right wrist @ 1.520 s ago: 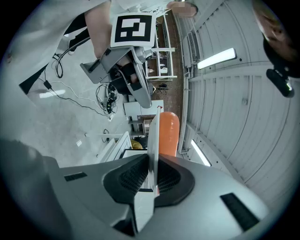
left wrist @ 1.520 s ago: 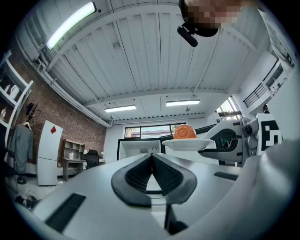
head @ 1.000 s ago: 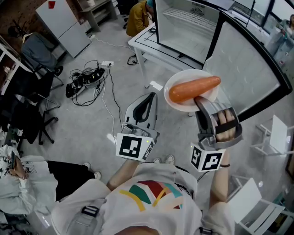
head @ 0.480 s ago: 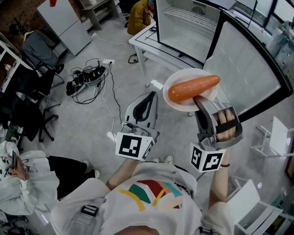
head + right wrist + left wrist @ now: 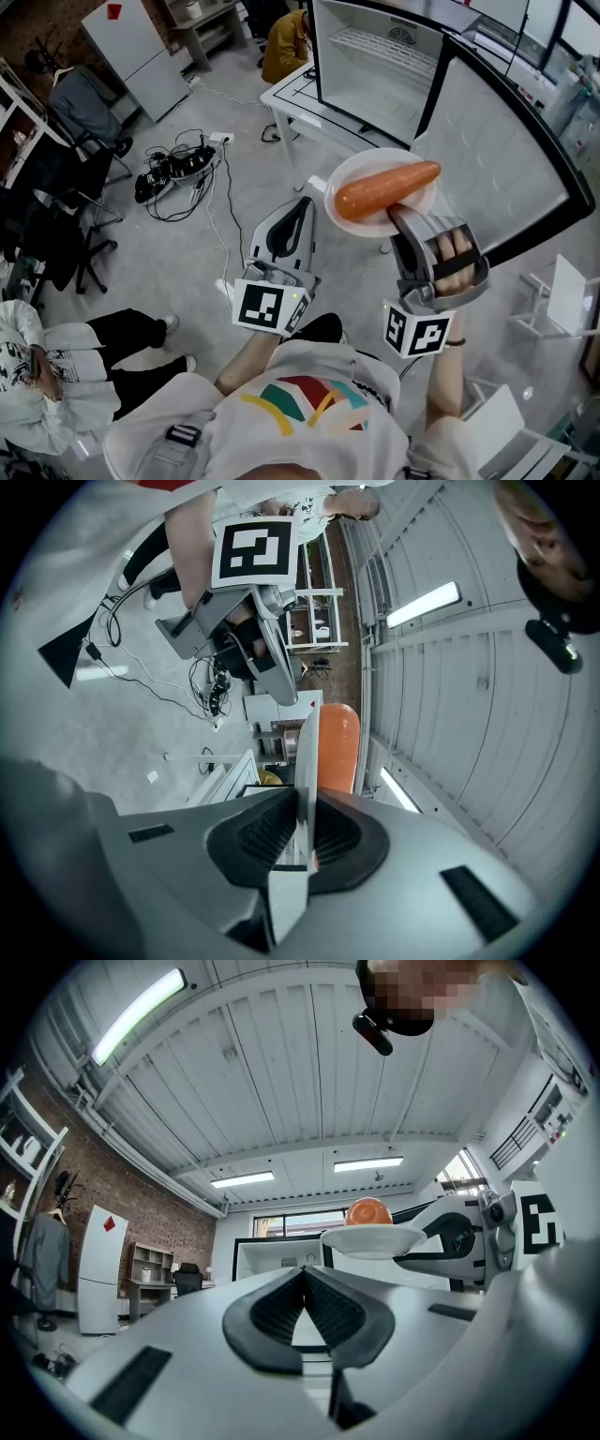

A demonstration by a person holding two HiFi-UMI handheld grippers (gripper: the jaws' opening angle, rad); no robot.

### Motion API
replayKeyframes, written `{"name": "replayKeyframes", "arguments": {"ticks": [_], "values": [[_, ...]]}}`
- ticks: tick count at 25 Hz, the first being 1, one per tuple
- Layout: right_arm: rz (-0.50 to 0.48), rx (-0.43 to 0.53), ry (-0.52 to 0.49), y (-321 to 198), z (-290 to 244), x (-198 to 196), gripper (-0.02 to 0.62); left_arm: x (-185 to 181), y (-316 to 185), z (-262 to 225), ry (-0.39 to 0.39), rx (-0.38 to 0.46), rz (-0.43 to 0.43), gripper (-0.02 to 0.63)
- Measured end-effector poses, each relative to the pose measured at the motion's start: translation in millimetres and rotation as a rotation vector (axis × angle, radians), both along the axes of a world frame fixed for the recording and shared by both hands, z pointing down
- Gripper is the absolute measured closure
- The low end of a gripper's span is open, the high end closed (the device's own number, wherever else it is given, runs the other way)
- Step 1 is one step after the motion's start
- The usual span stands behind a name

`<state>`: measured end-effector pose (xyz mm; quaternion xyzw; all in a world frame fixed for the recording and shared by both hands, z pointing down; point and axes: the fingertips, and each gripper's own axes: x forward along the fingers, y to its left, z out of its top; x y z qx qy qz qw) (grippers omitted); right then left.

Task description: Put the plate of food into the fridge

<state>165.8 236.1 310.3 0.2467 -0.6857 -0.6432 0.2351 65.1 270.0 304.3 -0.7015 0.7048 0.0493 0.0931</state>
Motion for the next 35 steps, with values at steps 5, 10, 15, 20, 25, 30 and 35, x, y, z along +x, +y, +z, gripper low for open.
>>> {"name": "replayKeyframes", "arguments": {"ticks": [5, 10, 15, 20, 25, 30, 35], "values": [[-0.016, -0.016, -0.005, -17.3, 0.4, 3.0, 0.565, 0.2, -10.6, 2.6, -0.001, -0.025, -0.031, 0.6], [-0.024, -0.021, -0.004, -31.9, 6.0, -3.3, 0.565, -5.5, -22.0, 10.7, 0.0, -0.031, -0.044, 0.6], [-0.019, 0.002, 0.004, -42.7, 7.8, -13.2, 0.565, -14.4, -37.2, 16.2, 0.01, -0.021, -0.03, 0.6], [-0.002, 0.0, 0.022, -72.4, 9.4, -33.0, 0.565, -42.2, -70.6, 23.1, 0.072, -0.018, -0.024, 0.6], [0.018, 0.011, 0.04, -135.4, 8.5, -80.7, 0.565, -93.9, -139.2, 26.3, 0.079, -0.028, -0.014, 0.6], [0.065, 0.001, 0.055, -194.9, 14.1, -120.0, 0.565, -135.2, -197.4, 19.6, 0.034, -0.025, 0.022, 0.6], [0.135, -0.014, 0.047, -263.6, 14.1, -154.7, 0.565, -185.1, -264.9, 18.2, 0.02, -0.027, 0.049, 0.6]]}}
